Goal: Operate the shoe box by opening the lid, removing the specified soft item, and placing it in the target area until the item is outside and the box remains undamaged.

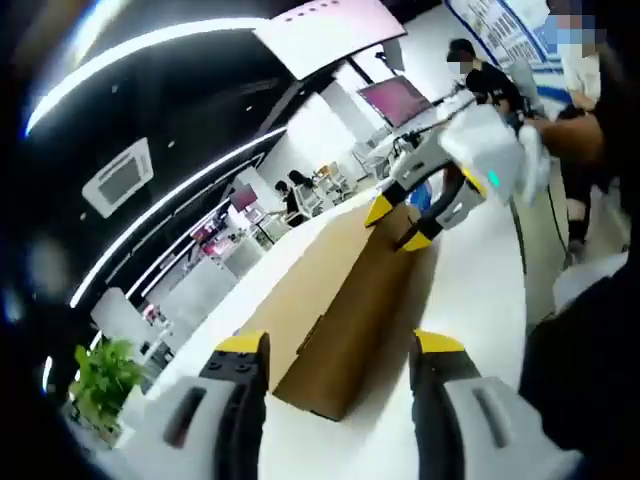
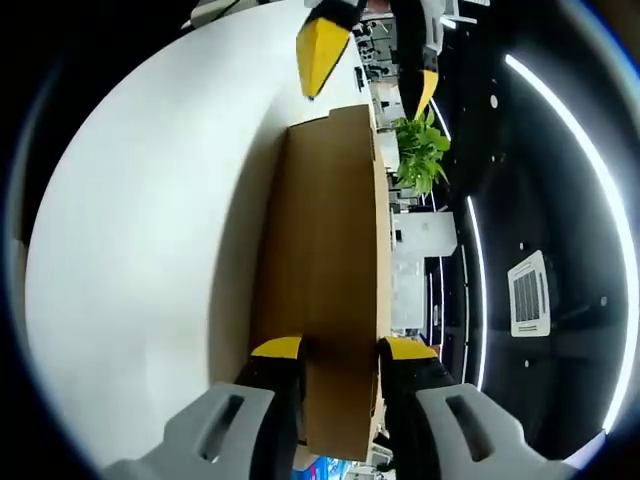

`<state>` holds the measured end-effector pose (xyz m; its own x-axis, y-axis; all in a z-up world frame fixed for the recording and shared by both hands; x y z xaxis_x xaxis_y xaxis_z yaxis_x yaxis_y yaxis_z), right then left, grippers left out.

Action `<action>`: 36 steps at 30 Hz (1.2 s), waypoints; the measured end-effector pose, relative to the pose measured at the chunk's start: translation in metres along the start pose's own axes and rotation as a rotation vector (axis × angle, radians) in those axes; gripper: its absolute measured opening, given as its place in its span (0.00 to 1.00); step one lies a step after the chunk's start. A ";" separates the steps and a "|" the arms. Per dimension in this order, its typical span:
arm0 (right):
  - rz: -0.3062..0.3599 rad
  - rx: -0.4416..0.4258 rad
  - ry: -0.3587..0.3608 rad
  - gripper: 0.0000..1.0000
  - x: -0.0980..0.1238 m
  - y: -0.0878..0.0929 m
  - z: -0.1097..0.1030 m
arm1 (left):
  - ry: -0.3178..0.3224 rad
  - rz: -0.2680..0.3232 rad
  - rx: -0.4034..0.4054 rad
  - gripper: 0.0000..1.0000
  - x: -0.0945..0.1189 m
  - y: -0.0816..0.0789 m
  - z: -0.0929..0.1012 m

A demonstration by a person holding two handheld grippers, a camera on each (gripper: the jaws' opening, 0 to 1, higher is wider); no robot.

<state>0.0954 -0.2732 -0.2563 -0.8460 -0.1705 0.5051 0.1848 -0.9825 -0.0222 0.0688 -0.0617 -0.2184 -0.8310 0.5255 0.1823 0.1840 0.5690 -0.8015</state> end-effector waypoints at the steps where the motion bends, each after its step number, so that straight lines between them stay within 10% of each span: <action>1: -0.003 -0.003 0.000 0.28 0.000 -0.001 0.000 | -0.003 0.010 0.084 0.67 0.011 0.000 -0.008; 14: -0.059 0.001 -0.004 0.28 0.004 -0.007 -0.002 | -0.027 -0.042 0.369 0.99 0.087 0.033 -0.043; 26: -0.075 0.019 -0.027 0.29 0.006 -0.009 -0.002 | -0.078 -0.095 0.475 0.99 0.125 0.061 -0.057; 32: 0.052 -0.085 -0.043 0.29 0.017 -0.020 -0.002 | -0.069 -0.098 0.499 0.99 0.123 0.059 -0.053; 36: 0.135 -0.260 -0.047 0.49 0.044 -0.024 0.000 | -0.059 -0.092 0.501 0.99 0.124 0.053 -0.049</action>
<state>0.0537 -0.2573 -0.2340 -0.7971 -0.3036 0.5219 0.1550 -0.9383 -0.3091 0.0011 0.0648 -0.2105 -0.8628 0.4428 0.2438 -0.1531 0.2308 -0.9609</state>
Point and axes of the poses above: the point that each gripper's makers call its tool centre point, and the gripper's own axes: x roughly backward along the fingers, z roughly to its right, y roughly out of its underside, the point moved 5 cm from there along x, roughly backward along the fingers, and after that the axes turned 14 degrees about -y, right-handed, at the moved point
